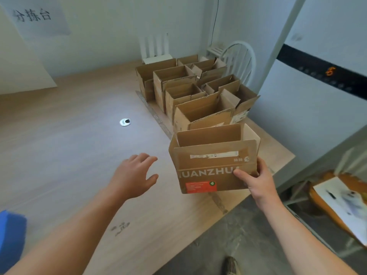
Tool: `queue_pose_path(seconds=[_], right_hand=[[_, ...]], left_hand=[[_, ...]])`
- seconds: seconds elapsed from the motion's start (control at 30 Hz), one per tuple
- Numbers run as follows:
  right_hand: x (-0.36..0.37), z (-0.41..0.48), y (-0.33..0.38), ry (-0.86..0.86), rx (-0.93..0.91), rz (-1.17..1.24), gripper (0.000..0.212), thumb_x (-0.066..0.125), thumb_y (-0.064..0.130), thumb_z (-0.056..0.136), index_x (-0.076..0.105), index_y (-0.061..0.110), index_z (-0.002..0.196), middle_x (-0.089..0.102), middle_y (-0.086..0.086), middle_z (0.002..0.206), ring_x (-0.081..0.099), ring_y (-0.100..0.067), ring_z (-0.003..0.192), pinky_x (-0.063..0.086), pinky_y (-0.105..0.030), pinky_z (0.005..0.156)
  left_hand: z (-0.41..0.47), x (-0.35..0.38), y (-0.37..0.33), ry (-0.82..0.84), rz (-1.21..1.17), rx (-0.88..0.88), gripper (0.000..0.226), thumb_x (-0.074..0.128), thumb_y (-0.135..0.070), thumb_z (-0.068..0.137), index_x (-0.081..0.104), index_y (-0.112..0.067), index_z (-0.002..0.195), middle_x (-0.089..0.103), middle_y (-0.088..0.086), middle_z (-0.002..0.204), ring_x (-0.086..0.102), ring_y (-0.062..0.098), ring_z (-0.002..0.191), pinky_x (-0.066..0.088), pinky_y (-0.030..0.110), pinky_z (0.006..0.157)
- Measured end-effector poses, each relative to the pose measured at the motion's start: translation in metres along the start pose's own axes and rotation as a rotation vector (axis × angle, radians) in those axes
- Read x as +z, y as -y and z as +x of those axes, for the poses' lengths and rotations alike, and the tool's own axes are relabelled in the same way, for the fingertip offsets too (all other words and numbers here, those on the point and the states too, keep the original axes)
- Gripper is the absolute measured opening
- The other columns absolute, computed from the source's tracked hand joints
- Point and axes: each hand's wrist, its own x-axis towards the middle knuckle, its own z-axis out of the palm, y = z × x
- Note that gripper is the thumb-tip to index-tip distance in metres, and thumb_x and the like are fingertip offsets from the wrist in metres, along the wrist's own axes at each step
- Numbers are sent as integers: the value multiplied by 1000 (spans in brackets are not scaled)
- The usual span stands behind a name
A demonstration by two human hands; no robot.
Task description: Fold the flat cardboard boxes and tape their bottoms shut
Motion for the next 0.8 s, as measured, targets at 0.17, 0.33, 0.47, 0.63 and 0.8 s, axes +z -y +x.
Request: queue_pose_path(seconds=[0.17, 0.33, 0.47, 0.63, 0.8], right_hand=[[-72, 46, -4, 56, -25, 34, 81, 87, 34, 62, 49, 29, 134, 65, 7, 121, 61, -15, 113, 55, -42, 94], [-126, 88, -2, 138, -14, 28, 80, 87, 32, 63, 48, 32, 134, 64, 10, 120, 61, -8, 109, 55, -33, 89], [-159, 117, -2, 137, -13, -1, 89, 92, 37, 62, 49, 27, 138, 65, 6, 121, 63, -10, 109, 57, -30, 86], [-181, 143, -8, 100, -2, -28, 103, 89, 53, 46, 49, 28, 137, 65, 4, 124, 62, -17, 114, 56, -37, 90], [-200, 175, -15, 133, 10, -44, 103, 89, 62, 45, 50, 33, 135, 65, 6, 125, 61, -19, 116, 54, -50, 96]], left_hand=[[37, 11, -72, -18, 9, -66, 52, 58, -47, 91, 52, -24, 138, 56, -2, 133, 53, 25, 119, 44, 37, 94], [66, 16, -131, -40, 27, -111, 51, 53, -47, 88, 59, -21, 132, 62, 1, 123, 59, 29, 110, 49, 40, 87], [88, 20, -161, -3, 94, -124, 49, 55, -46, 85, 64, -18, 125, 66, 4, 116, 63, 32, 101, 48, 40, 83], [121, 24, -184, -18, 70, -106, 46, 60, -42, 86, 62, -20, 127, 63, 3, 121, 60, 30, 107, 45, 40, 89], [142, 41, -212, 30, 22, -151, 51, 54, -45, 85, 61, -20, 129, 62, 2, 122, 60, 30, 107, 45, 39, 88]])
